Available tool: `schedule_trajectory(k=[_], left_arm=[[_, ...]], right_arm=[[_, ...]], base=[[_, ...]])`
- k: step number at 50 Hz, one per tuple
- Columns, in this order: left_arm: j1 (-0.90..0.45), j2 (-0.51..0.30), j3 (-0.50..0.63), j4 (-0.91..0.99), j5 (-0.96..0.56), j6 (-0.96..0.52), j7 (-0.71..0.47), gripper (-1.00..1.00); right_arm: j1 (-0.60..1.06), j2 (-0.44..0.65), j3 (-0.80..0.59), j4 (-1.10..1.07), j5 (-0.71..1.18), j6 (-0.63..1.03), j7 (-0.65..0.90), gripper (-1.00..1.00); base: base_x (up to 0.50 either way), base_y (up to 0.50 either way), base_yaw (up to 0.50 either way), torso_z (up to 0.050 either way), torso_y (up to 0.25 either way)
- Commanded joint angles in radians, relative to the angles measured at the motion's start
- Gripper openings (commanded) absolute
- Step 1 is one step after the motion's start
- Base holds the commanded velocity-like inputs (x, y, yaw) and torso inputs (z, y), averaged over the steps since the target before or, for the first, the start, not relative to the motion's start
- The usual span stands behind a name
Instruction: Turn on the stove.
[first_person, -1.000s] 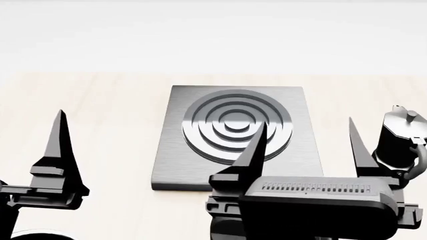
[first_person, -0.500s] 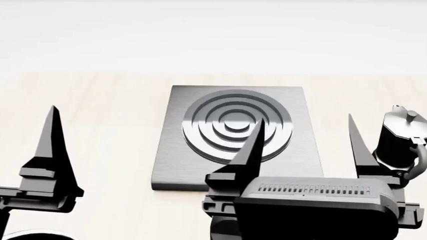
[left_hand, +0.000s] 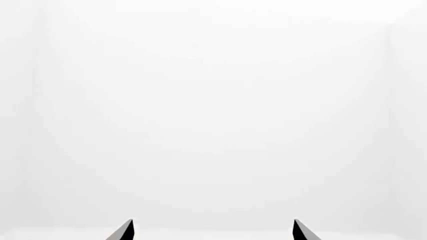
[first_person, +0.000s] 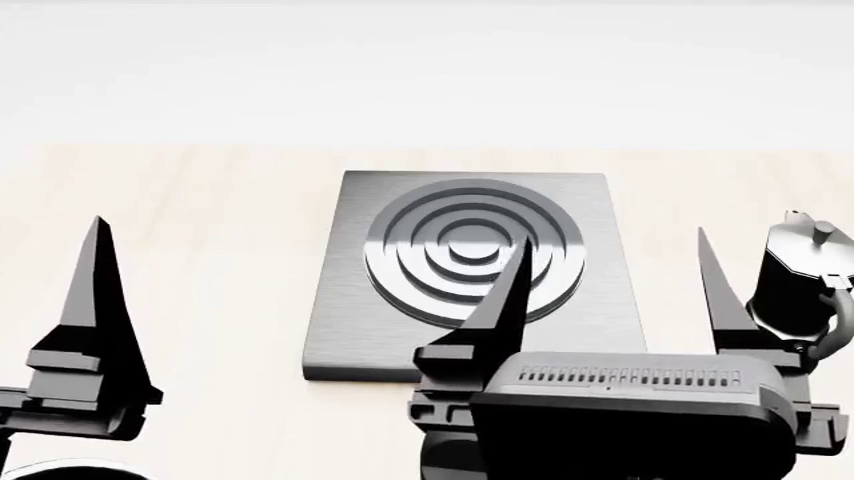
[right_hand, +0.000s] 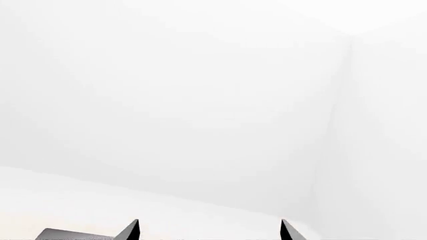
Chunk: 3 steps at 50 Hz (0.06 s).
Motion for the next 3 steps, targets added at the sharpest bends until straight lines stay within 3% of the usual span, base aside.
schedule_trajectory(k=[1,3], left_arm=[[0.000,-0.004,0.001,0.025,-0.005,-0.004,-0.012,1.00],[0.000,-0.004,-0.003,0.026,-0.010,-0.005,-0.014,1.00]], right_arm=[[-0.004,0.014,-0.007,0.024,0.002,-0.026,0.002,1.00],[-0.001,0.016,-0.009,0.029,0.001,-0.026,0.002,1.00]], base=[[0.00,0.00,0.00,0.000,0.000],[0.00,0.00,0.00,0.000,0.000]])
